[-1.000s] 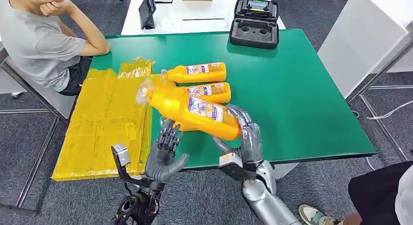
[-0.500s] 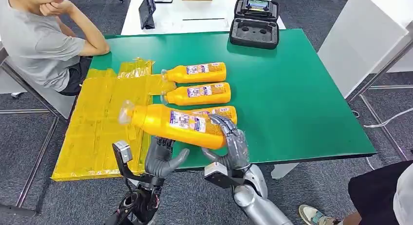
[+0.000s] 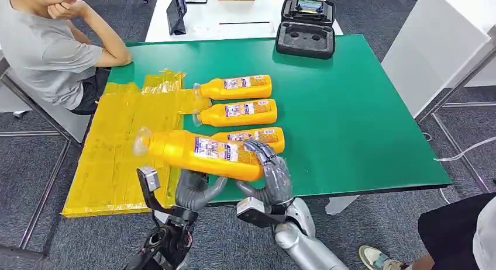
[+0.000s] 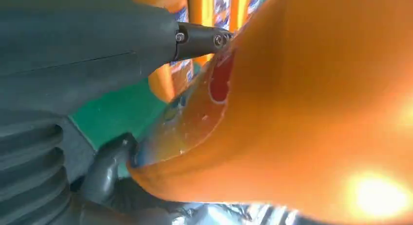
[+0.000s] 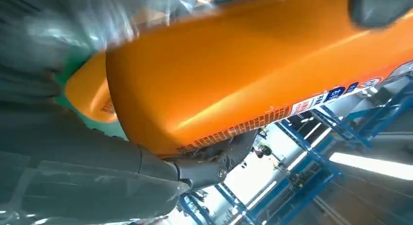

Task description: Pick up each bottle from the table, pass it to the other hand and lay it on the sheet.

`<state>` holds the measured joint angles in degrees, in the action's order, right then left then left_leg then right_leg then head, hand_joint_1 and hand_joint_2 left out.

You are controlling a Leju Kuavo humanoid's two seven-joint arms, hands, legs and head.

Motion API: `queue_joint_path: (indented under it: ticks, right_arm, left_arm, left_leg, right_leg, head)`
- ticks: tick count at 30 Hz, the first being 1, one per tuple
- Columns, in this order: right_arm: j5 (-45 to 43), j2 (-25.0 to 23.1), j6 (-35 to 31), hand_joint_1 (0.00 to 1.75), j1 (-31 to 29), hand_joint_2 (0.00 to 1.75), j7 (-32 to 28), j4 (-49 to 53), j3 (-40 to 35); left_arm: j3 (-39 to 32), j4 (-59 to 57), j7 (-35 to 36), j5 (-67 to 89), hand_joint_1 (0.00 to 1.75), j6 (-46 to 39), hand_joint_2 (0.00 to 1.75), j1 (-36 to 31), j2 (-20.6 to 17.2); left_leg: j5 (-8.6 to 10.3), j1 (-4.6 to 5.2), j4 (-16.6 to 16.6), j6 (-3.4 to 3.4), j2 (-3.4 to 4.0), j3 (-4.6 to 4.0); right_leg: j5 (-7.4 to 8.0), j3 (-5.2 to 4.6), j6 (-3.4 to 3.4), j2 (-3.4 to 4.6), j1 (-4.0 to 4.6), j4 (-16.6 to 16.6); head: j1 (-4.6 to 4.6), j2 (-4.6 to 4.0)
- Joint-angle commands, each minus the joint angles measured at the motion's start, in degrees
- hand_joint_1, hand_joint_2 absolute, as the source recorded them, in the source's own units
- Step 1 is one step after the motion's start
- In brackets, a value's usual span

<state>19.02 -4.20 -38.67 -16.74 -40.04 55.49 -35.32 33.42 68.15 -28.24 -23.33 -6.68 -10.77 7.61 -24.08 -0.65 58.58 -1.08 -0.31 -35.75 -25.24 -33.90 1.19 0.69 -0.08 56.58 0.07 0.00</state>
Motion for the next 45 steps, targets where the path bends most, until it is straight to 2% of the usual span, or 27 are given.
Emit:
queue_joint_path:
  ticks: [1, 5, 12, 17, 18, 31, 45]
  right_arm:
    - [-0.5, -1.1, -0.9, 1.75, -3.9, 1.75, 0.0, -6.7, -4.1]
    - [-0.5, -0.9, -1.3, 1.75, -4.0, 1.75, 0.0, -7.0, -4.4]
    - [10.1, -2.0, -1.3, 1.75, -0.5, 1.75, 0.0, -2.5, 4.4]
    - [11.0, -2.8, -1.3, 1.75, 1.0, 1.75, 0.0, -1.5, 5.9]
    - [11.0, -2.8, -1.3, 1.75, 1.0, 1.75, 0.0, -1.5, 5.9]
    - [14.2, -2.9, -1.3, 1.75, 3.3, 1.75, 0.0, 1.5, 11.7]
    - [14.3, -3.0, -1.3, 1.75, 3.5, 1.75, 0.0, 1.2, 12.4]
  left_arm:
    - [1.4, -2.4, 0.8, -2.2, 0.00, 1.6, 1.75, -2.8, -0.2]
    - [1.5, -0.5, 1.4, -4.1, 0.00, 2.7, 1.75, -2.4, -0.6]
    - [1.7, 2.5, 2.7, -7.4, 0.00, 3.1, 1.75, -1.7, -1.8]
    - [0.9, 3.7, 0.3, -6.3, 0.00, 1.0, 1.75, -1.5, -2.2]
    - [0.9, 3.7, 0.3, -6.3, 0.00, 1.0, 1.75, -1.5, -2.2]
    - [-0.6, 3.3, -0.2, -6.4, 0.00, -0.9, 1.75, -1.2, -1.8]
    - [-0.4, 3.7, 0.0, -6.8, 0.00, -0.6, 1.75, -1.1, -1.8]
  left_leg:
    - [-0.06, 0.04, -0.1, 0.02, 0.02, 0.30]
    - [-0.04, 0.03, -0.1, 0.01, 0.04, 0.19]
    - [-0.08, 0.04, -0.1, 0.03, -0.04, 0.29]
    - [-0.01, 0.00, 0.0, 0.03, -0.02, 0.08]
    - [-0.07, 0.02, -0.1, 0.05, -0.03, 0.27]
    - [-0.06, 0.03, -0.1, 0.03, -0.03, 0.28]
    - [-0.05, 0.03, -0.1, 0.03, 0.02, 0.23]
  right_leg:
    - [-0.07, 0.29, 0.00, -0.06, -0.02, -0.1]
    - [-0.04, 0.17, 0.01, -0.02, -0.02, 0.0]
    - [-0.11, 0.30, 0.00, -0.13, -0.02, 0.0]
    - [-0.02, 0.08, -0.01, -0.05, 0.01, 0.0]
    - [-0.09, 0.27, -0.02, -0.11, 0.00, -0.1]
    - [-0.08, 0.29, 0.00, -0.11, -0.01, -0.1]
    - [-0.06, 0.22, 0.00, -0.05, -0.02, 0.0]
  head:
    - [0.00, 0.00]
    - [0.00, 0.00]
    - [0.00, 0.00]
    - [0.00, 0.00]
    - [0.00, 0.00]
    - [0.00, 0.00]
    - [0.00, 0.00]
